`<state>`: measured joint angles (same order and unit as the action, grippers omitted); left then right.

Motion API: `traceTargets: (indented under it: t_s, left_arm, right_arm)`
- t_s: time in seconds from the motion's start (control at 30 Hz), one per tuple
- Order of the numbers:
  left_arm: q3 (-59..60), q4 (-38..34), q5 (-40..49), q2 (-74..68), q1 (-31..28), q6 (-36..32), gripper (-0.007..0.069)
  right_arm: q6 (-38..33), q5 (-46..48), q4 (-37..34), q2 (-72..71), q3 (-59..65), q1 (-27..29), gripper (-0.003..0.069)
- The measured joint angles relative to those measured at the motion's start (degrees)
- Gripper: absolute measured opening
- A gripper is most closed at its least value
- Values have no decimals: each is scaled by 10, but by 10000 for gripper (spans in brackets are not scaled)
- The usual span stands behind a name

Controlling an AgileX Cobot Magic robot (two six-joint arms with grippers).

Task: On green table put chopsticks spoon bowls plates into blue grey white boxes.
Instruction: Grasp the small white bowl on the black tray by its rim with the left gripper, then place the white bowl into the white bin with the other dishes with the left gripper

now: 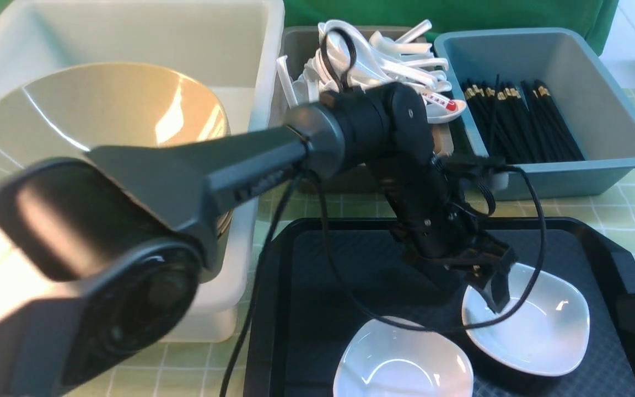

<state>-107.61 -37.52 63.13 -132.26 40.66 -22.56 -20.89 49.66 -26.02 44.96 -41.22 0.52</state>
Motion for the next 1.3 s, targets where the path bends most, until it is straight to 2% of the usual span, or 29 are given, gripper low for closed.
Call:
traceTargets:
  t_s: [0.1, 0.33, 0.47, 0.6, 0.77, 0.8, 0.83, 0.9, 0.97, 1.03, 1.17, 1.23, 1.3]
  left_arm:
    - [-1, -35, 0, -18, 0, -27, 386]
    - [-2, -39, -7, -24, 0, -34, 32]
    - [-5, -31, -2, 1, -1, -34, 13]
    - [-5, -29, 5, 60, -17, -31, 15]
    - [-5, -31, 47, 172, -88, -6, 15]
    - [-5, -31, 61, 216, -117, 1, 15]
    - [-5, -29, 68, 244, -143, 12, 15]
    - [0, -24, 70, 299, -182, 30, 15]
    - [23, -16, 70, 367, -236, 53, 15]
    - [109, -14, 75, 482, -345, 85, 15]
    - [257, -31, 84, 592, -520, 98, 15]
    - [347, -73, 77, 648, -653, 99, 15]
    - [408, -126, 40, 674, -734, 98, 15]
  right_arm:
    - [0, -1, 3, 0, 0, -8, 561]
    - [-4, -2, 3, 0, 0, -33, 561]
    - [-13, -3, 3, 0, -11, -51, 552]
    - [-51, -2, 3, 0, -47, -90, 497]
    - [-99, 0, -21, 10, -137, -140, 242]
    - [-123, 0, -45, 21, -174, -154, 127]
    - [-139, 0, -61, 31, -201, -164, 76]
    - [-169, 0, -90, 47, -233, -180, 43]
    - [-202, -1, -126, 72, -266, -201, 29]
    - [-241, -8, -163, 128, -301, -246, 24]
    - [-262, -21, -168, 201, -328, -316, 24]
    - [-274, -33, -168, 258, -344, -362, 24]
    - [-279, -38, -169, 290, -357, -389, 24]
